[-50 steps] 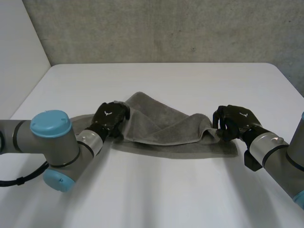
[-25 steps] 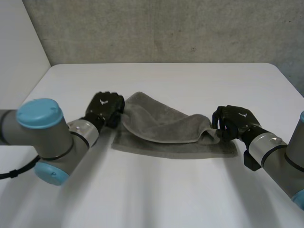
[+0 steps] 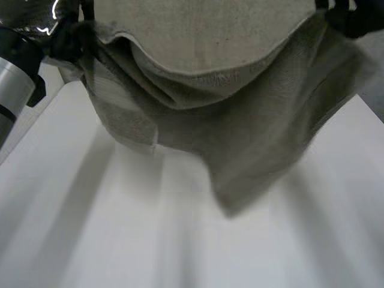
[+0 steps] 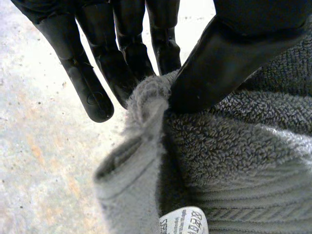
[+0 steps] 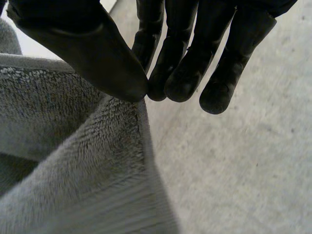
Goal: Fold the towel.
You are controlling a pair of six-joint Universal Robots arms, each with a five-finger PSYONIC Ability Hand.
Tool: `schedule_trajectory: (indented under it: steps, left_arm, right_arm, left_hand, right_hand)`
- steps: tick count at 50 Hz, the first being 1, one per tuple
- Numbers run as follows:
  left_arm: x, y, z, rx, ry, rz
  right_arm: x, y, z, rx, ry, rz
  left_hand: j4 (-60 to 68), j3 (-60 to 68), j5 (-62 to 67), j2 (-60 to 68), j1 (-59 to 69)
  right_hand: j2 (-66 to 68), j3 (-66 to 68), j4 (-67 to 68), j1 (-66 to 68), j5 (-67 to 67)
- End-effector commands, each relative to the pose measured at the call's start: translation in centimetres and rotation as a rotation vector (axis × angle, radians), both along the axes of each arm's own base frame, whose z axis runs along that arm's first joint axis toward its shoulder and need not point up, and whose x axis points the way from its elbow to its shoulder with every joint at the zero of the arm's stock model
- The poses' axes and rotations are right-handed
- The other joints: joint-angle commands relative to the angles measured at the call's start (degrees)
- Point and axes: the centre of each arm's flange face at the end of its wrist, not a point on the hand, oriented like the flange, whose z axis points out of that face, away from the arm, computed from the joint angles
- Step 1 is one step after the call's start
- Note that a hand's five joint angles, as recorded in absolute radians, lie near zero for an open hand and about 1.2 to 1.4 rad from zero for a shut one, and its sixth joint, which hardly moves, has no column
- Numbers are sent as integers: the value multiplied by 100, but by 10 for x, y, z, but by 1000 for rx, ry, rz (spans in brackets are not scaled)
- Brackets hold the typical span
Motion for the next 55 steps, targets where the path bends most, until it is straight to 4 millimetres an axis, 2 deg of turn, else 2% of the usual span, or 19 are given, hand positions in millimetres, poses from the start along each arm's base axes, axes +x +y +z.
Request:
schedule_trajectory:
  steps: [1,9,10,11,17,20,22,24,25,27,28,30,36,41,47,49,52,54,55]
  left_arm:
    - [0,1,-30,130,-41,-17]
    - [-8,-19,-123,406,-131,-55]
    - [-8,-19,-123,407,-131,-55]
    - [-12,-29,-150,481,-156,-61]
    - [-20,-60,-158,475,-154,-59]
    - [-25,-79,-134,393,-126,-53]
    - [-28,-87,-114,332,-108,-52]
    - [-37,-98,-63,186,-53,-70]
    - [-37,-98,-63,185,-52,-70]
    - [-40,-100,-7,52,33,-95]
    - [-40,-100,-6,52,33,-95]
    - [-38,-95,40,-42,126,-126]
    - [-34,-90,65,-74,195,-142]
    - [-28,-93,35,31,167,-113]
    - [5,-93,-38,220,86,-12]
    - [12,-90,-58,259,53,2]
    - [18,-78,-98,318,-24,-19]
    - [17,-61,-134,372,-91,-65]
    - [17,-61,-134,372,-91,-65]
  right_arm:
    - [4,-4,-11,48,37,14]
    - [20,-40,-86,250,142,30]
    - [28,-46,-103,284,174,44]
    - [40,-53,-124,321,212,72]
    - [65,-74,-140,278,216,68]
    - [75,-96,-128,160,174,17]
    - [79,-117,-91,-20,89,-52]
    - [80,-122,-68,-108,44,-77]
    - [80,-122,-68,-108,43,-78]
    - [78,-122,-20,-260,-48,-108]
    - [78,-122,-20,-261,-48,-108]
    - [75,-109,19,-371,-110,-110]
    - [71,-89,46,-424,-154,-93]
    - [68,-82,24,-344,-129,-76]
    - [65,-62,-13,-284,-54,-9]
    - [68,-49,-49,-208,42,88]
    - [67,-43,-71,-163,101,120]
    - [60,-35,-115,-81,224,143]
    - [60,-35,-116,-81,224,143]
  left_hand:
    - [209,389,493,505,478]
    - [209,389,493,505,478]
    - [209,389,493,505,478]
    - [209,389,493,505,478]
    - [209,389,493,505,478]
    - [209,389,493,505,478]
    - [209,389,493,505,478]
    - [209,389,493,505,478]
    - [209,389,493,505,478]
    - [209,389,493,505,478]
    - [209,389,493,505,478]
    - [209,389,493,505,478]
    - [209,389,493,505,478]
    - [209,389,493,505,478]
    - [209,389,493,505,478]
    - [209,389,493,505,478]
    - [209,389,493,505,478]
    - [209,389,493,505,478]
    - [209,389,493,505,478]
  right_hand:
    - [498,391,369,407,342]
    - [498,391,369,407,342]
    - [498,391,369,407,342]
    - [498,391,369,407,342]
    - [498,391,369,407,342]
    - [498,391,369,407,342]
    - [498,391,369,407,342]
    - [498,391,369,407,342]
    - [498,391,369,407,342]
    - [498,391,369,407,342]
    - [498,391,369,407,342]
    - [498,391,369,407,342]
    - [498,391,369,407,342]
    - [498,391,369,407,342]
    - [498,391,369,407,342]
    - [498,391,369,407,342]
    - [498,391,369,407,342]
    - [498,391,369,407,342]
    - [498,391,369,407,342]
